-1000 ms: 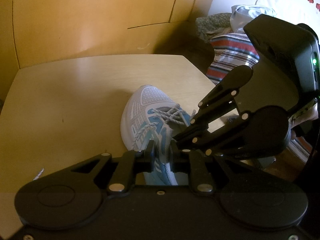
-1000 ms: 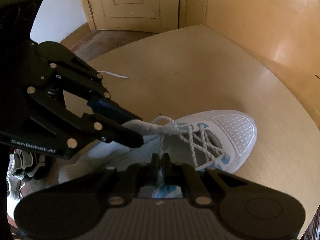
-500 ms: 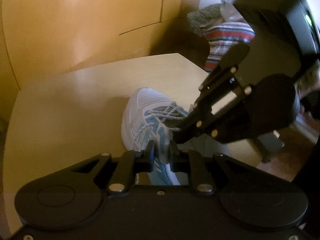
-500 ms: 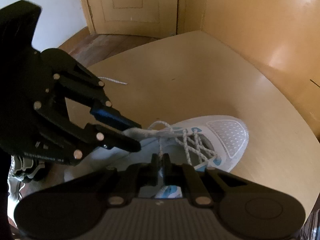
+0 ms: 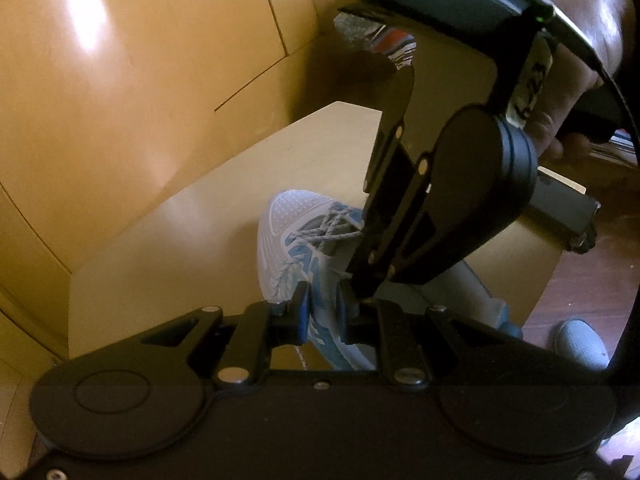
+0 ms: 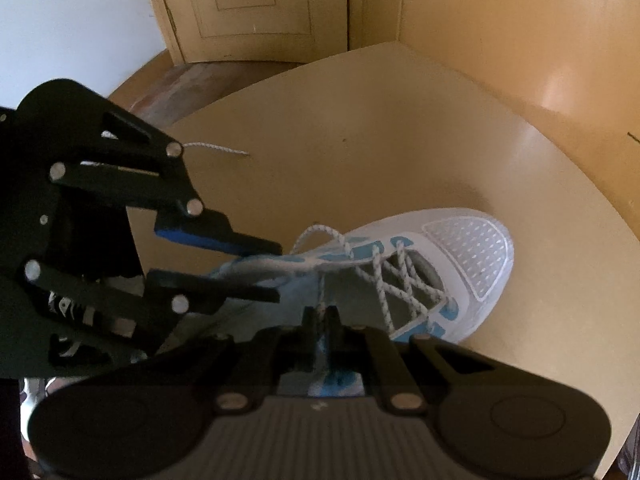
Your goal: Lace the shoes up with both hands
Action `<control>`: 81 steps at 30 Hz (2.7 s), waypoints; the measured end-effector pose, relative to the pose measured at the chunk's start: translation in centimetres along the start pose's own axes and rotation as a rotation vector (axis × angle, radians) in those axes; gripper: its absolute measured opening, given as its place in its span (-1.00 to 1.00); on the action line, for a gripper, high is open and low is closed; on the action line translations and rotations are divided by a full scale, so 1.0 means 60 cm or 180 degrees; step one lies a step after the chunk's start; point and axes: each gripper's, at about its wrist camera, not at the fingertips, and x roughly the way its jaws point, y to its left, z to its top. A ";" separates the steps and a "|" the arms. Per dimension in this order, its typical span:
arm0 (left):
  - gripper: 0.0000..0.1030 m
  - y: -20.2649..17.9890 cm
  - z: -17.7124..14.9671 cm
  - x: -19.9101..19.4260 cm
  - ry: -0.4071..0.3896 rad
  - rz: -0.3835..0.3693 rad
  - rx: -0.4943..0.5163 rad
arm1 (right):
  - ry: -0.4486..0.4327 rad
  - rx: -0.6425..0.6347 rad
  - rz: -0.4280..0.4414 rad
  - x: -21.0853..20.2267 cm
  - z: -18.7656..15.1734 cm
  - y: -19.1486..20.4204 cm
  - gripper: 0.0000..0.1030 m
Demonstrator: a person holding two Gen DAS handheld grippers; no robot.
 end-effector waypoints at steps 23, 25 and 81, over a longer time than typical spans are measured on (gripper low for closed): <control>-0.75 0.059 -0.006 0.012 0.0042 -0.0089 -0.0133 | -0.0175 0.0091 0.0078 -0.027 -0.005 -0.005 -0.92; -0.75 0.063 -0.007 0.014 0.0042 -0.0089 -0.0134 | -0.0183 0.0103 0.0071 -0.026 -0.004 -0.004 -0.92; -0.73 0.135 -0.032 0.020 0.0185 -0.0870 -0.1904 | -0.0284 0.0066 0.0036 -0.035 -0.003 0.000 -0.92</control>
